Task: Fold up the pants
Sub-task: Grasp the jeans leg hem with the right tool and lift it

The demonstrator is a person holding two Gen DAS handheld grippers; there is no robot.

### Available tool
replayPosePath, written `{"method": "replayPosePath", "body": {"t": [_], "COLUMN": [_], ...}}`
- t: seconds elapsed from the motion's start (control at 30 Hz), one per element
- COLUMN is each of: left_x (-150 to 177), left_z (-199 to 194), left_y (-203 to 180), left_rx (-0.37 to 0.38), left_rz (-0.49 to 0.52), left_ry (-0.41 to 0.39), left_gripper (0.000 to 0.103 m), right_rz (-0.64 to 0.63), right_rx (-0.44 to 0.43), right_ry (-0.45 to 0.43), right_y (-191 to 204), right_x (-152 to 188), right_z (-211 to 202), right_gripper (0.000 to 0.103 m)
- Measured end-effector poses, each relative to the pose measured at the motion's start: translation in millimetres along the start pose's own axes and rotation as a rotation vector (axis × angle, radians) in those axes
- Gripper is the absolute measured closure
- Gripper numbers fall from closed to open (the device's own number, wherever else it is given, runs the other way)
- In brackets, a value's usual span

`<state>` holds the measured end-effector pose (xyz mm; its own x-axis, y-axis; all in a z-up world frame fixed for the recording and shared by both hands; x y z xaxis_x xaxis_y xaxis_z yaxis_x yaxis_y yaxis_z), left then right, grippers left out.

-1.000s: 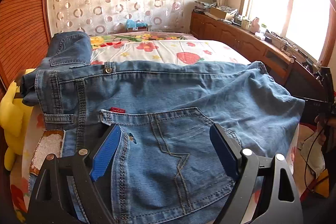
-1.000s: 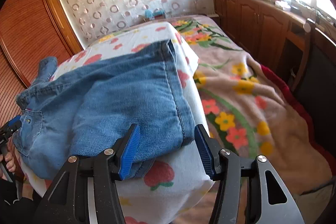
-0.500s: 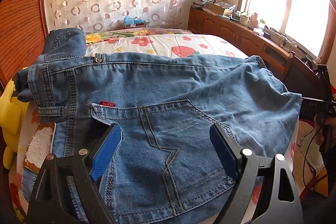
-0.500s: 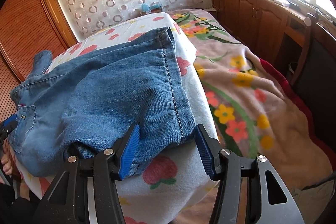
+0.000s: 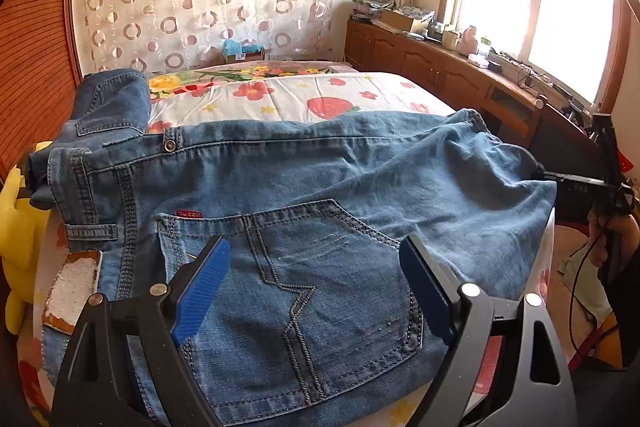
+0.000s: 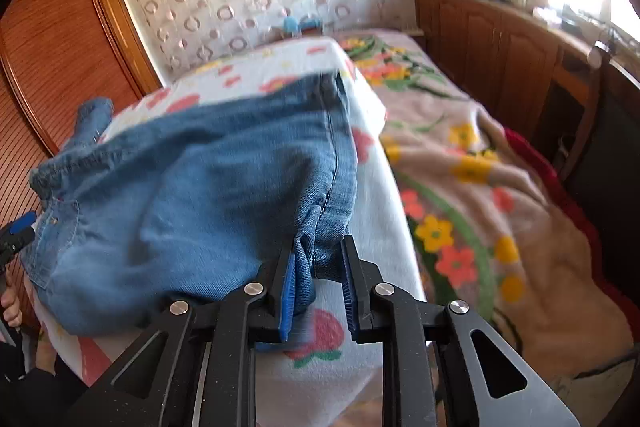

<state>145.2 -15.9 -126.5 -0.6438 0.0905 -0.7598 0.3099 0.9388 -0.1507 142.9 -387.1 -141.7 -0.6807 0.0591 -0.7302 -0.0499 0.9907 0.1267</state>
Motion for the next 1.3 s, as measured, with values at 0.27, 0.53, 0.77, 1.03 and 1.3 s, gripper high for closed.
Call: {"method": "replayPosePath", "body": {"t": [0.27,0.53,0.77,1.03,1.3], "left_x": [-1.7,-3.8,-4.4,-1.5,1.1], "left_z": [-6.6,-13.5,-19.7,-20.4,-14.9], "left_y": [5.0,13.0,21.5,25.9,27.3], "left_rx": [-0.006,-0.012,-0.025,-0.028,-0.018], "left_rz": [-0.010,-0.028,-0.042,-0.054,-0.067], "left_ry": [-0.016,-0.034,-0.049,-0.050,-0.040], "left_gripper": [0.016,0.016,0.016,0.016,0.016], "right_rz": [-0.046,-0.181,-0.302,-0.354,-0.207], "right_rx": [-0.028,-0.166,-0.296,-0.250,-0.106], "right_ry": [-0.128,-0.208,-0.261,-0.235,-0.142], "right_y": [20.7,97.3,166.2,173.9,109.5], "right_x": [-36.8,-61.9,-78.4,-82.4,-64.0], "right_z": [-41.1,-74.9,-98.9,-74.9,-57.5], "right_gripper": [0.085,0.086,0.086,0.086,0.085]}}
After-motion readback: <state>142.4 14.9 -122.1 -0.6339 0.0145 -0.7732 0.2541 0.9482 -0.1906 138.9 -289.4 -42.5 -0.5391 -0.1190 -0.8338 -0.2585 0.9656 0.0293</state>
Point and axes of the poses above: each gripper's, at about its wrist camera, not at the fingertips, and z roughly the way its jaws point, y to its left, x to its underside, the point moved 10 cm from there along z, roughly the way its jaws point, and after that the axes turned 5 degrees about x, right-handed, at the moved point
